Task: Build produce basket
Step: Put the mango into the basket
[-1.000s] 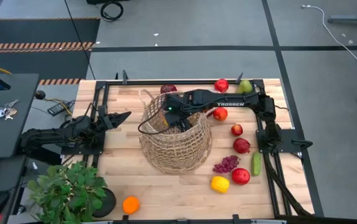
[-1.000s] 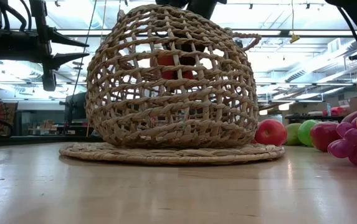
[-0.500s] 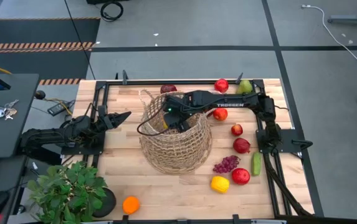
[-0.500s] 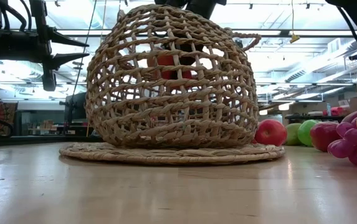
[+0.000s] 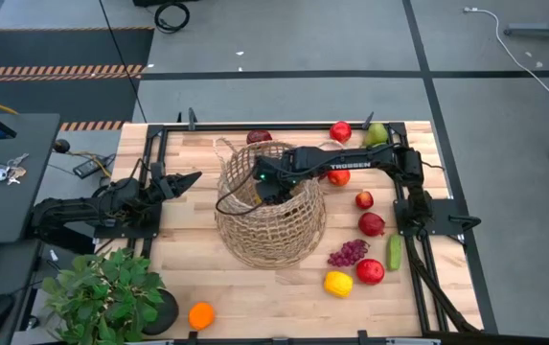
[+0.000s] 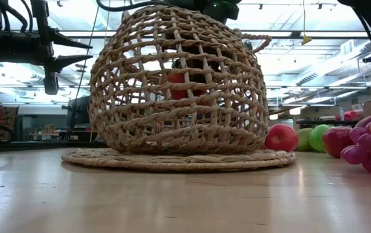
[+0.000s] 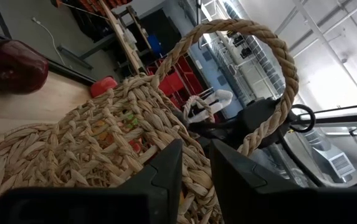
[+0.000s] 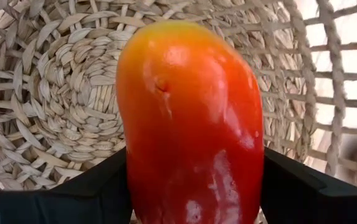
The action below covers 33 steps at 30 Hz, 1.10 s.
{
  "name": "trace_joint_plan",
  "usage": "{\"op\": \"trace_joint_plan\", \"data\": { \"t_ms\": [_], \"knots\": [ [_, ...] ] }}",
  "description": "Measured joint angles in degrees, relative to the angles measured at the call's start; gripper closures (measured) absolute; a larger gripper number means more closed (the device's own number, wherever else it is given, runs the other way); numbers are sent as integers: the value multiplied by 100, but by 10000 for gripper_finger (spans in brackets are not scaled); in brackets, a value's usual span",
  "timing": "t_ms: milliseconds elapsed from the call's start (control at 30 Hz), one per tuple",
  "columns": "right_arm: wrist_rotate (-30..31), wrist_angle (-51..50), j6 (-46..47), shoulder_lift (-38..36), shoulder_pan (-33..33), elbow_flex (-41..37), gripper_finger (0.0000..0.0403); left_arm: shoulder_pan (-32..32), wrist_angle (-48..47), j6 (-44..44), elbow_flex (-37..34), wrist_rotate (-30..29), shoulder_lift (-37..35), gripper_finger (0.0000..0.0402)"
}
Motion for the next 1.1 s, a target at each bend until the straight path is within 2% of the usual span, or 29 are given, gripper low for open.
{"op": "trace_joint_plan", "data": {
  "t_ms": [467,633,867,1100],
  "knots": [
    [-218,5,10,0,-131,-23,127,0,0,0,0,1,0,316],
    [-839,172,151,0,-252,-23,121,2,0,0,0,2,0,311],
    [-901,172,177,0,-274,-23,114,2,0,0,0,2,0,315],
    [-1139,186,855,0,-313,-23,92,0,0,0,0,2,0,314]
  ]
}}
